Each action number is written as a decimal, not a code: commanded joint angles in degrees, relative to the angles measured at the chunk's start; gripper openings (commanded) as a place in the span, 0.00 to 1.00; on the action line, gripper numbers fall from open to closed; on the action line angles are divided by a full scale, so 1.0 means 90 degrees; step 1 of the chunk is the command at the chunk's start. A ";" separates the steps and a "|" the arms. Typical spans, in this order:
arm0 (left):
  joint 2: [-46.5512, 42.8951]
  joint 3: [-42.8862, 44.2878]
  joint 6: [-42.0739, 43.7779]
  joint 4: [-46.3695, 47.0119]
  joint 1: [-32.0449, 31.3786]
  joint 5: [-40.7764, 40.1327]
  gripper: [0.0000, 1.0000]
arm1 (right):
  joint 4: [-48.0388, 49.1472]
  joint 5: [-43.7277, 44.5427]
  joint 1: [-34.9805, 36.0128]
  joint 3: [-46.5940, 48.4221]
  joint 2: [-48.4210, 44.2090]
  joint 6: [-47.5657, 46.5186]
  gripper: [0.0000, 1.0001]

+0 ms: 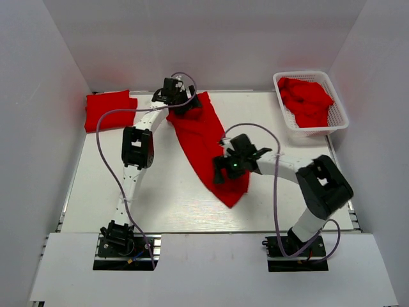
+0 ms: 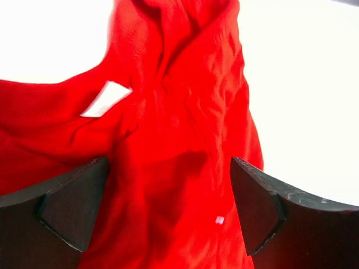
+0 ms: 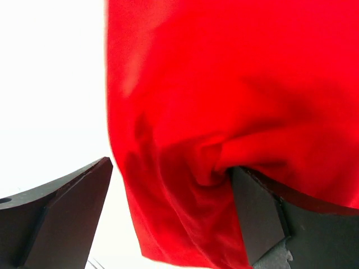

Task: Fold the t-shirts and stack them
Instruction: Rotate the tshirt 90 degrees

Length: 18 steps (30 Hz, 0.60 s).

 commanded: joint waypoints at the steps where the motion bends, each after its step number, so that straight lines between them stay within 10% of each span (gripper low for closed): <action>1: 0.0725 0.0209 -0.0202 0.1149 -0.0319 0.0658 1.00 | -0.0028 -0.1520 0.0853 0.0098 0.0941 -0.0126 0.90; 18: 0.0766 0.0026 -0.0624 0.1739 -0.0496 0.0005 1.00 | -0.0573 -0.0399 0.2124 0.1701 0.1393 0.0654 0.90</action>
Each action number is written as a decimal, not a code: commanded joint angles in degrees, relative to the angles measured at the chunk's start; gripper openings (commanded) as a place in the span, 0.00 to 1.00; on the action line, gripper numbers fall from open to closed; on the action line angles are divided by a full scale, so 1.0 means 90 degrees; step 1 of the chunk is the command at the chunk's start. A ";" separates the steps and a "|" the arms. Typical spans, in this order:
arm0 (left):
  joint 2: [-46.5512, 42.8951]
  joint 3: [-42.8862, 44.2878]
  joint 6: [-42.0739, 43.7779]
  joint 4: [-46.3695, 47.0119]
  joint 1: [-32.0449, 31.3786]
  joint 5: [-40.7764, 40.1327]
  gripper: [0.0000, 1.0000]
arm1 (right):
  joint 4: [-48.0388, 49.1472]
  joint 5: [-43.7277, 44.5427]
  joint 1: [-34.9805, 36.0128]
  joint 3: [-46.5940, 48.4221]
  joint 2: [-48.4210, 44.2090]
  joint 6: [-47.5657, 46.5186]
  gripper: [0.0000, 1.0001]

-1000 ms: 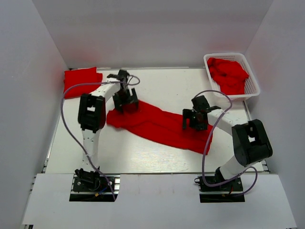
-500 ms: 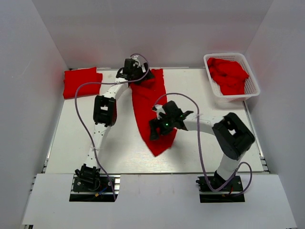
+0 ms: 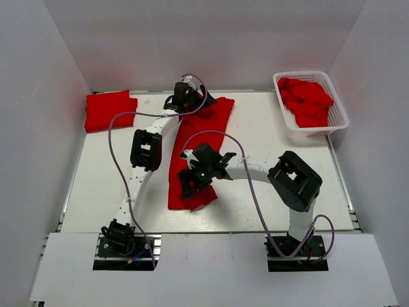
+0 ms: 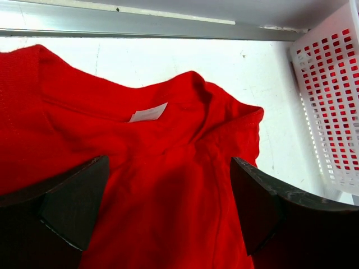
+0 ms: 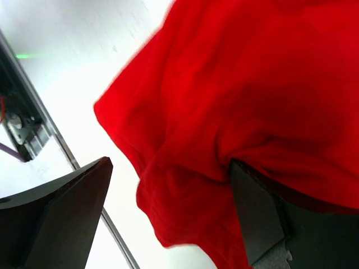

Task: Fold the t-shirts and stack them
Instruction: Rotate the tshirt 90 degrees

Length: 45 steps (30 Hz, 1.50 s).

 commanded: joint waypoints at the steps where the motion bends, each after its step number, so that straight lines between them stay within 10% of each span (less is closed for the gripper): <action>1: -0.0211 -0.0372 0.0173 -0.0875 -0.0049 -0.0370 1.00 | -0.1078 0.0595 0.0033 -0.0101 -0.0305 0.0327 0.90; 14: -0.2788 -0.0461 0.1529 -0.2182 -0.0049 -0.1238 1.00 | -0.2367 0.1970 0.0014 -0.0375 -0.3040 0.0708 0.90; 20: -0.4779 -0.0918 0.1991 -0.5021 0.0010 -0.2419 1.00 | -0.2661 0.2918 0.0004 -0.0648 -0.3831 0.0835 0.90; 24: -0.6711 -0.3584 0.1388 -0.6159 -0.0048 -0.3406 1.00 | -0.2700 0.3106 0.0023 -0.0902 -0.4027 0.0816 0.90; 32: -1.0044 -0.8735 0.0555 -0.5496 -0.0049 -0.1817 1.00 | -0.2663 0.3193 0.0082 -0.1410 -0.4231 0.1109 0.90; 45: -1.1159 -1.1056 -0.0333 -0.5144 -0.0761 -0.1014 1.00 | -0.2357 0.2782 0.0629 -0.1830 -0.3559 0.2378 0.90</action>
